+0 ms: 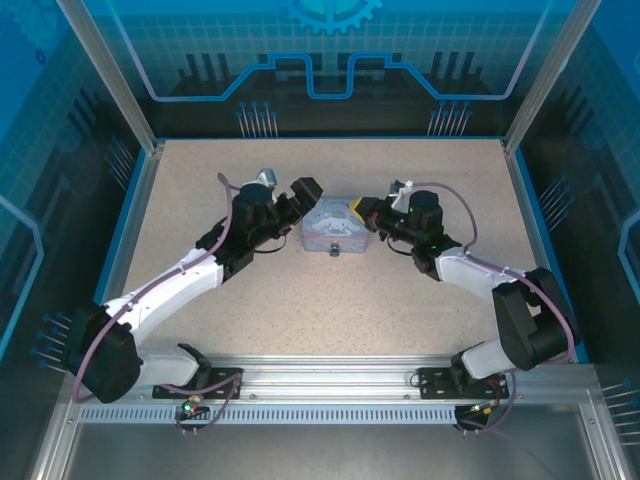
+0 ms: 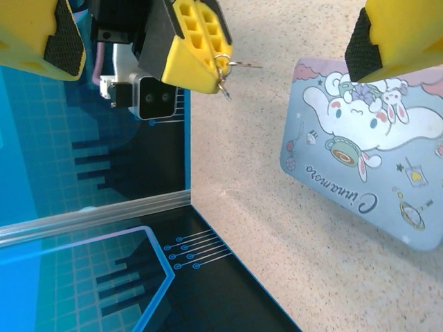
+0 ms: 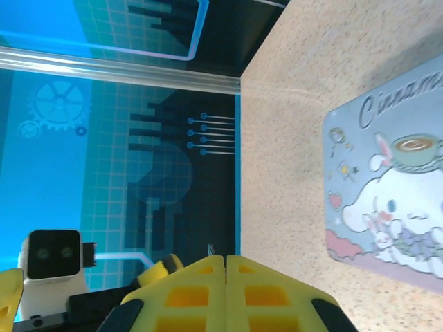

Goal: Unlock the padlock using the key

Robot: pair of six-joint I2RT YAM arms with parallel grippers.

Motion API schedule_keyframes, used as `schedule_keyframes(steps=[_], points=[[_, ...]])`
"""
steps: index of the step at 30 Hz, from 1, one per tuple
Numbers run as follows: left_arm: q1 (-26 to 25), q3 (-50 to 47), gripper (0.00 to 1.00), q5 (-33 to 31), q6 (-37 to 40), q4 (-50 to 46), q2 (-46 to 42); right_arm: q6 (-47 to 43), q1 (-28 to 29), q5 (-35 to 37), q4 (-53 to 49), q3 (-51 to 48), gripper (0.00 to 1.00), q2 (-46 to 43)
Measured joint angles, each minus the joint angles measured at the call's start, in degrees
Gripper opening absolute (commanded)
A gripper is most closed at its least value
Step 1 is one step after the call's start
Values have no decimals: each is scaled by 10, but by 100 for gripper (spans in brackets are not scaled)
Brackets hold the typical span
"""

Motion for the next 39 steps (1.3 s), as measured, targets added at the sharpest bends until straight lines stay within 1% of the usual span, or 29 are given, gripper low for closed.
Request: schedule_keyframes(steps=[6,13,15,19,23,27,32,39], points=[[11,65,99,39,124,-108,0,-40,-48,-31,-48,2,0,-3],[11,66,98,63,209,-159,-1,-57,-85,-71,-60,14,0,18],[9,53,98,73,230,-158,-1,-57,-93,-84,-59,17,0,28],[2,-33,98,101,254,-111,5,-57,-104,-106,-59,28,0,44],[-19,-98,98,118,272,-64,59,-60,-111,-118,-61,47,0,50],[-53,-103,97,122,302,-15,132,-62,-113,-125,-63,69,0,64],[-76,-103,94,114,329,62,202,-68,-113,-129,-82,75,0,77],[-80,-111,92,58,347,149,233,-78,-112,-128,-99,92,0,93]])
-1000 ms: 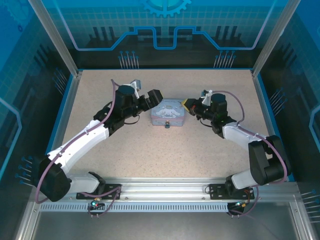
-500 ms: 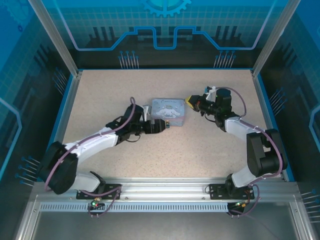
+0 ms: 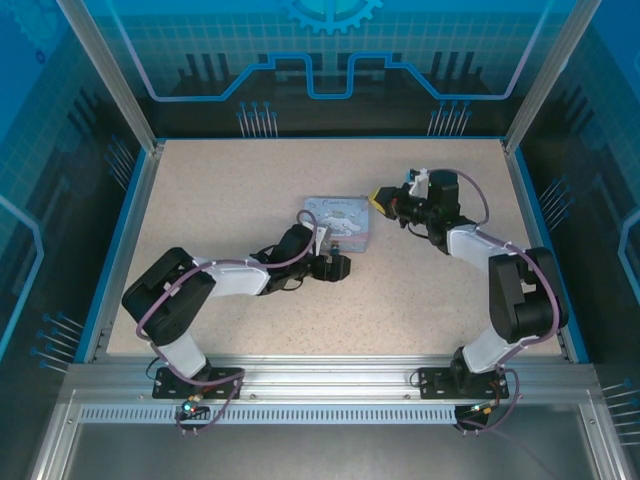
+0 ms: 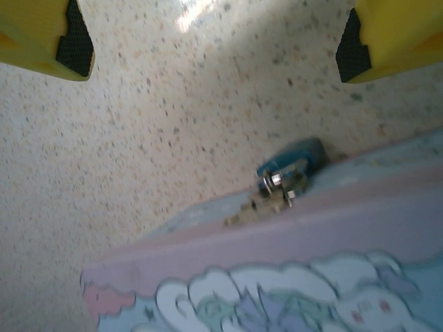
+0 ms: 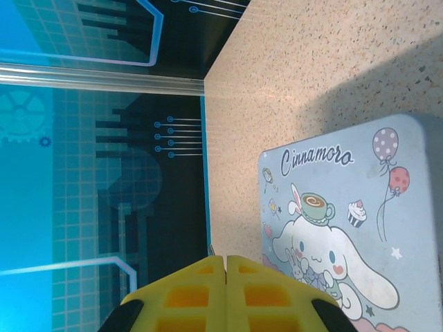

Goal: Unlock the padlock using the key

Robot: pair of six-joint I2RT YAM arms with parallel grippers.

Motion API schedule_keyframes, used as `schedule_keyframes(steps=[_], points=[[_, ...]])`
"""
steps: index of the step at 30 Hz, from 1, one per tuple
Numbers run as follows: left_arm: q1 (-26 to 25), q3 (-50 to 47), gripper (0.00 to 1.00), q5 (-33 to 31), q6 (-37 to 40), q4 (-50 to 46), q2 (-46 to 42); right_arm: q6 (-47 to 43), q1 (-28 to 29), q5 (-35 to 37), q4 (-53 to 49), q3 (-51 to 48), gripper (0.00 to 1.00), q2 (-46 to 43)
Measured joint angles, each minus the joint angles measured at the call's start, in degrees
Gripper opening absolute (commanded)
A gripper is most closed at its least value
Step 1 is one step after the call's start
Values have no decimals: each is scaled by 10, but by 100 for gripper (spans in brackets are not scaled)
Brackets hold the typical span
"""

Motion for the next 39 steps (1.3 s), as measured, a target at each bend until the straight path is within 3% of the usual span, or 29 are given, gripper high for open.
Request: schedule_keyframes(steps=[13,28,39], points=[[-3,-11,90,-51,51,80,59,16,39,32,8,41,0,90],[-9,29,90,-66,83,161,129,19,47,59,-1,54,0,117],[-2,45,91,17,34,194,145,12,50,64,-22,64,0,123]])
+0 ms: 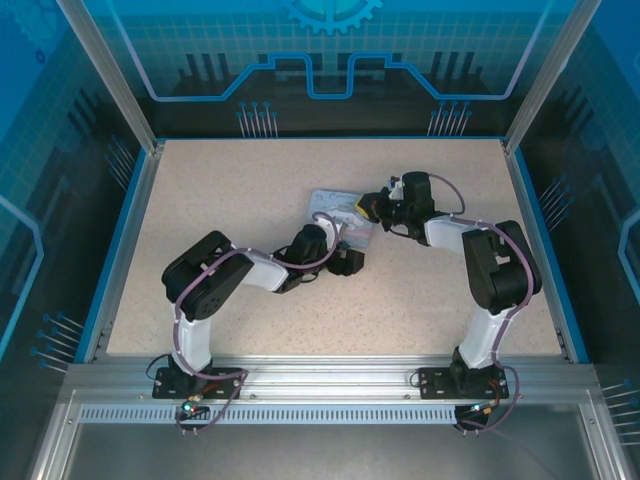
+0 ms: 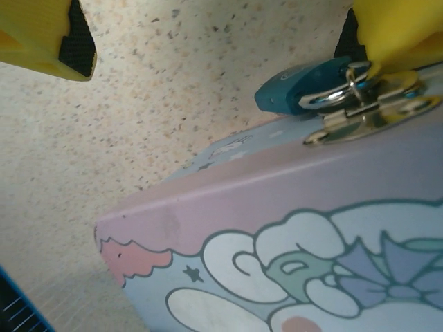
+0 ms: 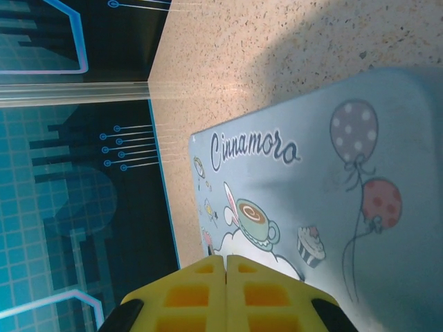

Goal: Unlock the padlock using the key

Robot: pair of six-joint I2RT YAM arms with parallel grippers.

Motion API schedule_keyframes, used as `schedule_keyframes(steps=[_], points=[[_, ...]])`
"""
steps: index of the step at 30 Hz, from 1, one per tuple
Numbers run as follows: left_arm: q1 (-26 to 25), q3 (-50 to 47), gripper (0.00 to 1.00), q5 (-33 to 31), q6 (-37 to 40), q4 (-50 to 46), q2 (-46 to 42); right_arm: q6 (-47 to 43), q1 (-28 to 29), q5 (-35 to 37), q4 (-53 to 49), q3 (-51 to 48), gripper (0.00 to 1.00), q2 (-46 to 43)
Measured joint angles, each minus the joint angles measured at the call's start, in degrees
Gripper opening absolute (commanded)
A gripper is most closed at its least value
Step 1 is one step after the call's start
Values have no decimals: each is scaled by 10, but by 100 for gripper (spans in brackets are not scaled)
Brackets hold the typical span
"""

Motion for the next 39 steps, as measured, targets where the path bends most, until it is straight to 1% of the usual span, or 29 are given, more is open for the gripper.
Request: schedule_keyframes(steps=[5,11,17,24,25,31,35,39], points=[[18,0,91,39,-54,44,13,0,0,1,-4,0,0,1],[27,0,90,57,-90,73,23,0,3,5,-4,0,0,2],[26,10,88,54,-99,74,30,0,3,6,-4,0,0,4],[10,23,86,17,-98,79,44,0,3,6,-4,0,0,10],[7,25,84,12,-98,82,47,0,3,6,-4,0,0,11],[-2,31,69,-9,-101,104,64,0,3,7,-4,0,0,12],[-5,25,62,-13,-108,112,65,0,3,7,-4,0,0,14],[-8,12,63,-19,-125,132,65,0,3,6,-4,0,0,17]])
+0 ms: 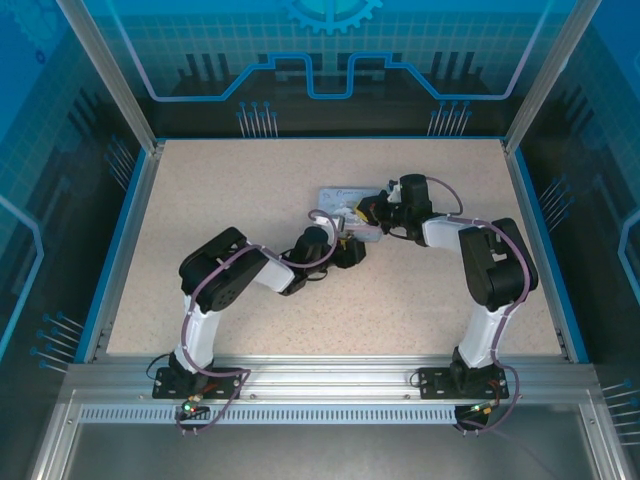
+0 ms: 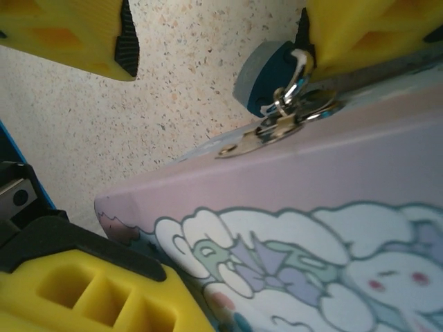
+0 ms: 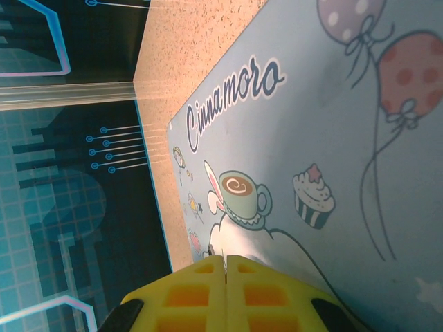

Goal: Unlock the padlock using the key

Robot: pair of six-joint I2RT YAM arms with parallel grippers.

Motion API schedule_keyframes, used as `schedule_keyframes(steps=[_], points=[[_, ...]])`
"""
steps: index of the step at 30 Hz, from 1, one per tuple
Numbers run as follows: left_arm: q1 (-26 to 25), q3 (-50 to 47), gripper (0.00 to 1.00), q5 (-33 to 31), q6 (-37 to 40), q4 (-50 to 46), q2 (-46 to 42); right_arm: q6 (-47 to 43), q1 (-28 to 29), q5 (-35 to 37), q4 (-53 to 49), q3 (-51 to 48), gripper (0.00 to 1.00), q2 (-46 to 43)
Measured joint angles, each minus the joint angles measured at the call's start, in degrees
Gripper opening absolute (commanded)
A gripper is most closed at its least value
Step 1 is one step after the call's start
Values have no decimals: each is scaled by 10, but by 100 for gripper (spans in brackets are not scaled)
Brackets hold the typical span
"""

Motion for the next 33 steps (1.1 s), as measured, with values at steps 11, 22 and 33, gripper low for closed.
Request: schedule_keyframes(steps=[11,22,33], points=[[-2,-2,56,-17,-65,50,20,0,0,0,-6,9,0,4],[-31,20,49,-105,-50,0,20,0,0,-2,-3,9,0,7],[-38,41,38,-140,-48,-47,20,0,0,-9,7,9,0,14]])
